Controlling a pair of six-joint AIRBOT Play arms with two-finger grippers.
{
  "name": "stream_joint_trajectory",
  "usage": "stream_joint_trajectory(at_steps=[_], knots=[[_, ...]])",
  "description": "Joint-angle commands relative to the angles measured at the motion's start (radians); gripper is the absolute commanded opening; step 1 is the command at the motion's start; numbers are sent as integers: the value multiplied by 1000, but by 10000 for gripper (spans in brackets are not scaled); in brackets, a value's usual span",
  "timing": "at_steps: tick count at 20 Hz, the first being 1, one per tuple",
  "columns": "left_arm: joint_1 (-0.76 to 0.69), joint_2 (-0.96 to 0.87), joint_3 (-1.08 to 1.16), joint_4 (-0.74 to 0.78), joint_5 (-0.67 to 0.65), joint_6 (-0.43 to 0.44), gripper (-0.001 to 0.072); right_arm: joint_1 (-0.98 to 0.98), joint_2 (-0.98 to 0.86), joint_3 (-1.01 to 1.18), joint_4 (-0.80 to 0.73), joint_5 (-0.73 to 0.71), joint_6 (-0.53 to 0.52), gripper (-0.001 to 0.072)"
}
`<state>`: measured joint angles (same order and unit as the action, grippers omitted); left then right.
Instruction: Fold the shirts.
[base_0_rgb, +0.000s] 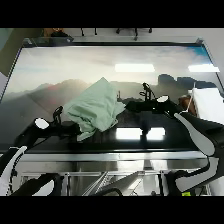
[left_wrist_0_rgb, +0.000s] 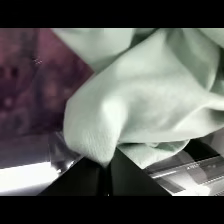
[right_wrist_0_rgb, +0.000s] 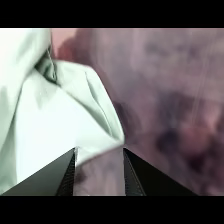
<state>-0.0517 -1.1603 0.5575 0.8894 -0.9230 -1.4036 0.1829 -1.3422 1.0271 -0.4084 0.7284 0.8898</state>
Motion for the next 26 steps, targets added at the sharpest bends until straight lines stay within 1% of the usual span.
stream_joint_trajectory(at_steps=[1,4,5,6,7,10,11,13,14,16,17,19,22,24,26], knots=[[3,-33,51,8,-24,43,14,50,-53,54,9,-43,-9,345],[3,-33,76,9,-25,51,14,80,-79,84,14,-51,-8,344],[3,-33,80,10,-27,54,14,89,-80,92,14,-51,-8,332],[3,-32,80,9,-27,54,14,93,-79,99,13,-47,-8,155],[3,-32,80,9,-27,60,14,93,-78,112,13,-28,-9,24],[25,27,86,13,-28,80,13,80,-25,171,-27,43,-8,21],[50,68,111,47,-40,79,12,63,22,195,-48,63,-7,20],[143,177,219,172,-138,75,12,-2,146,249,-56,101,4,21],[196,231,284,210,-198,76,12,-46,217,278,-55,120,10,20],[308,336,440,225,-275,76,12,-135,371,342,-55,136,23,20],[352,385,513,215,-286,77,12,-166,442,362,-55,136,22,20],[408,467,649,208,-286,77,12,-206,581,388,-56,132,2,20],[415,553,802,209,-264,79,12,-244,756,416,-101,69,-5,20],[413,592,877,211,-232,79,12,-249,838,428,-167,18,-4,20],[413,607,927,210,-208,79,12,-252,882,429,-216,6,-3,20]])
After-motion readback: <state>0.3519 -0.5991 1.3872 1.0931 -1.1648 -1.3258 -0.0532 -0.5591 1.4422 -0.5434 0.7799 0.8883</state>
